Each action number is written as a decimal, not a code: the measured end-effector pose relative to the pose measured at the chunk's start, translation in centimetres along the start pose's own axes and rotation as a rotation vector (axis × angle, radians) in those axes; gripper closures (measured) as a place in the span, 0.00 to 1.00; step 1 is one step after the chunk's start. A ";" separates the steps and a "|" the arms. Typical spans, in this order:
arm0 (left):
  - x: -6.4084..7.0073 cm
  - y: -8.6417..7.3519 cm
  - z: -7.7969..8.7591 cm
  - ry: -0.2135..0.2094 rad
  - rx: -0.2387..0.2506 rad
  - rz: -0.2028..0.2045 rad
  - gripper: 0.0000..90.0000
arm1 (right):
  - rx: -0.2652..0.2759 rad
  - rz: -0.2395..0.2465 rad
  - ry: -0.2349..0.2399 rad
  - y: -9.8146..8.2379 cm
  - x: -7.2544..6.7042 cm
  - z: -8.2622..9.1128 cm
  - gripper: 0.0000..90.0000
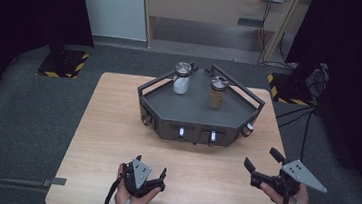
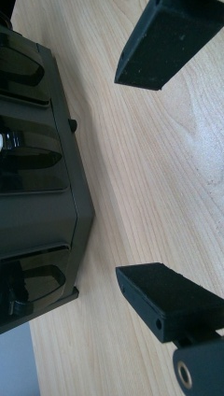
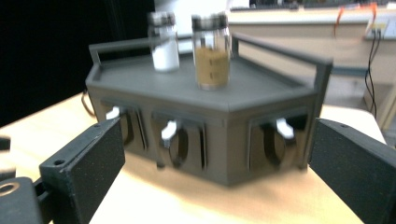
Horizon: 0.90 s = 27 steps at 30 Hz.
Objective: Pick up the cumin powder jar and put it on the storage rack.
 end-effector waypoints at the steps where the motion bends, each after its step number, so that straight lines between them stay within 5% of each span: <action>1: 0.0 0.0 0.0 0.000 0.000 0.001 0.07 | -0.012 -0.004 -0.005 -0.5 0.0 0.3 0.04; 8: -0.1 0.0 0.0 0.002 -0.003 0.003 0.07 | -0.088 -0.017 -0.035 -3.1 0.4 1.5 0.04; 15: -0.2 0.0 -0.1 0.006 -0.008 0.009 0.07 | -0.108 -0.047 -0.043 -5.6 0.1 1.7 0.04; 27: -0.2 0.0 -0.3 -0.005 -0.012 0.005 0.07 | -0.158 -0.054 -0.045 -7.3 -0.4 1.9 0.04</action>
Point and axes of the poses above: each handheld gripper's, and its own axes: z roughly backward along the jaws, y roughly out of its top, x roughly to its right, the point moved 2 cm from there along -z, roughly forward along the jaws, and after that the axes turned 12 degrees about -y, right-handed, at the moved point
